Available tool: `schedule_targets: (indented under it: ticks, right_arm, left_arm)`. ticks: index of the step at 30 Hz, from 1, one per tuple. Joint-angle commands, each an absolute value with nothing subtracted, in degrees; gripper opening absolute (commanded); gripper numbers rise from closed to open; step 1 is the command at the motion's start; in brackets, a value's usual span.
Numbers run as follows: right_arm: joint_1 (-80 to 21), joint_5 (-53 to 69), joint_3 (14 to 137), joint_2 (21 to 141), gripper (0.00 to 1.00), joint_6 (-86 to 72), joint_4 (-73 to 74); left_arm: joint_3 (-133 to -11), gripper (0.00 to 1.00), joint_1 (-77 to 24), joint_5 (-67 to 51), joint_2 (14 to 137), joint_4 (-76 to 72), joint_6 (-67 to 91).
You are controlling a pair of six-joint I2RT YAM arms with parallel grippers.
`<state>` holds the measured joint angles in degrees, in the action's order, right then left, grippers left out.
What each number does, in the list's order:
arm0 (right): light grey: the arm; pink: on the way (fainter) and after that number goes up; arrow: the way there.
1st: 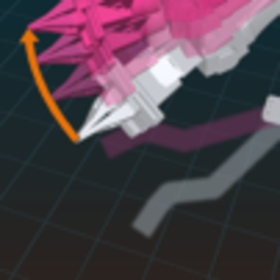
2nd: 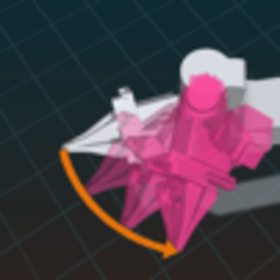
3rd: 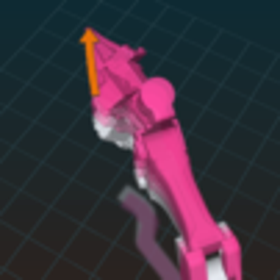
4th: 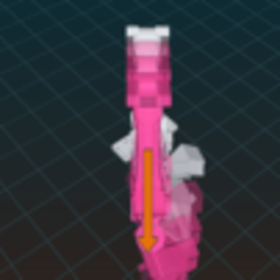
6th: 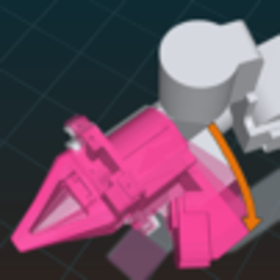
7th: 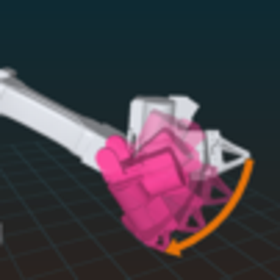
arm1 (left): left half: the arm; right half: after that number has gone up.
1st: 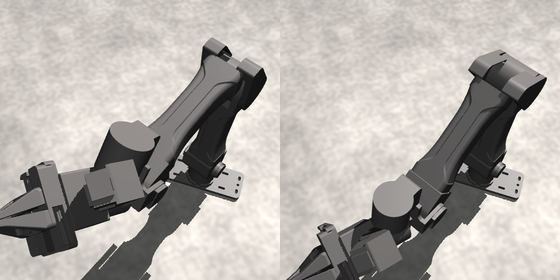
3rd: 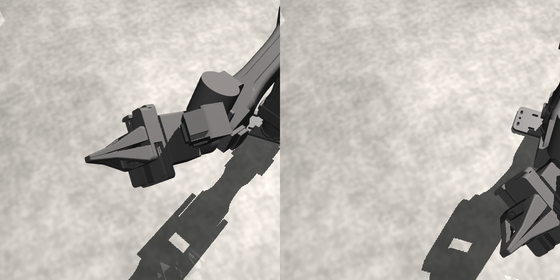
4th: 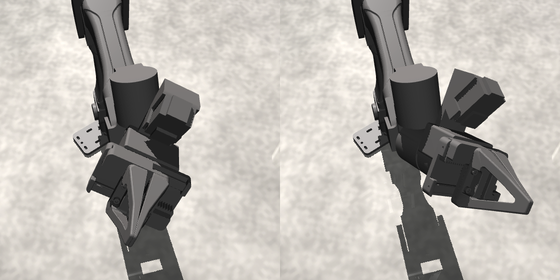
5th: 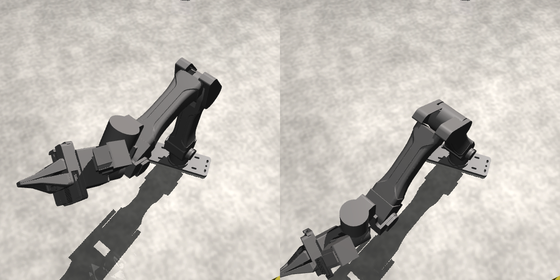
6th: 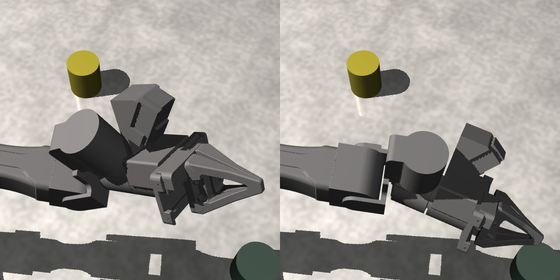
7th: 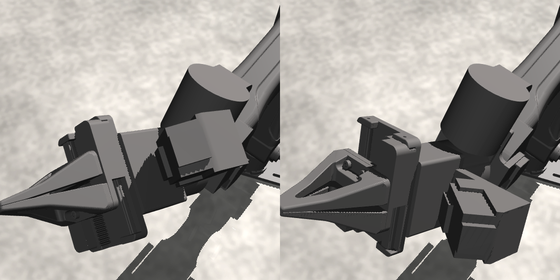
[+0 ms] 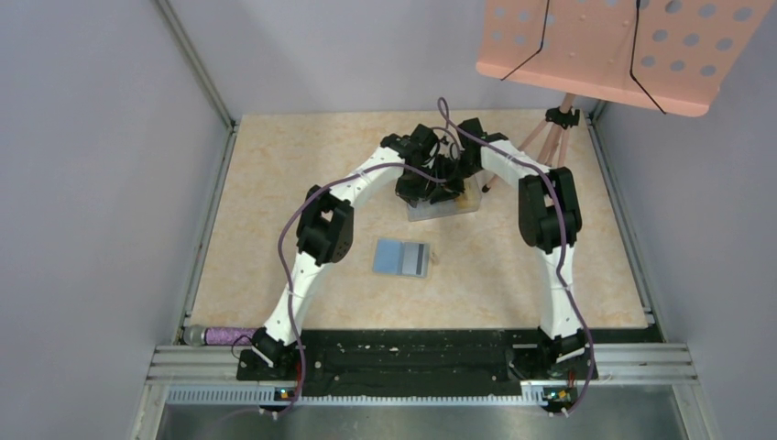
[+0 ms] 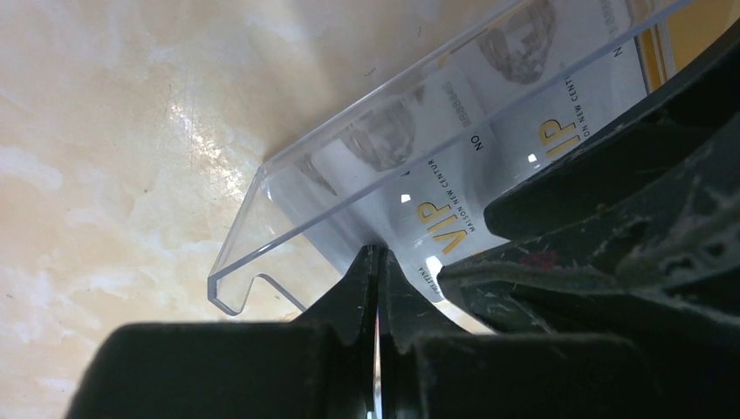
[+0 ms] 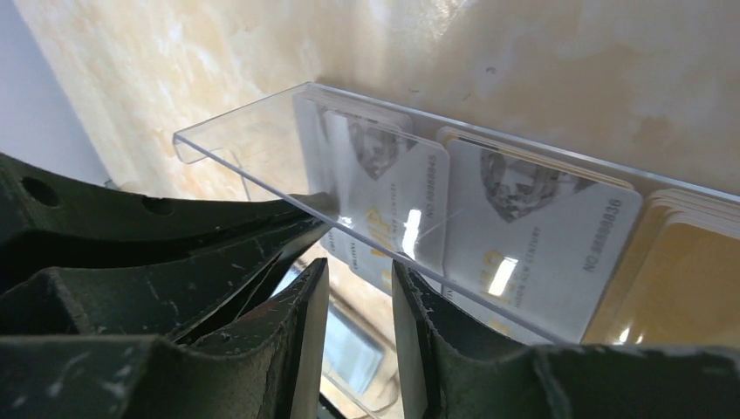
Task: Put the credit cards into the card holder
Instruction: Pick up the credit card from the storage box.
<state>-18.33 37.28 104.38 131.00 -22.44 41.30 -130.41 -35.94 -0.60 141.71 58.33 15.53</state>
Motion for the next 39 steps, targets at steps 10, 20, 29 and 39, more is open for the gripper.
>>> schedule_targets:
  ticks: [10, 20, 29, 39]
  right_arm:
    - [-19.45, 21.39, 106.61, 134.76, 0.34, -17.77, 47.74]
    - [-19.8, 19.95, 107.55, 135.84, 0.34, -16.67, 49.4]
    - [-19.59, 19.43, 107.69, 135.52, 0.37, -16.12, 49.66]
    - [-19.17, 24.72, 106.6, 137.1, 0.43, -16.8, 47.95]
  left_arm:
    - [-130.08, 0.0, -37.0, -2.64, 142.2, 59.95, 14.41]
    - [-130.08, 0.0, -37.02, -4.03, 141.82, 59.76, 14.48]
    - [-129.75, 0.0, -36.96, -5.8, 142.4, 59.51, 14.88]
    - [-129.62, 0.0, -36.91, -6.95, 143.78, 59.99, 15.03]
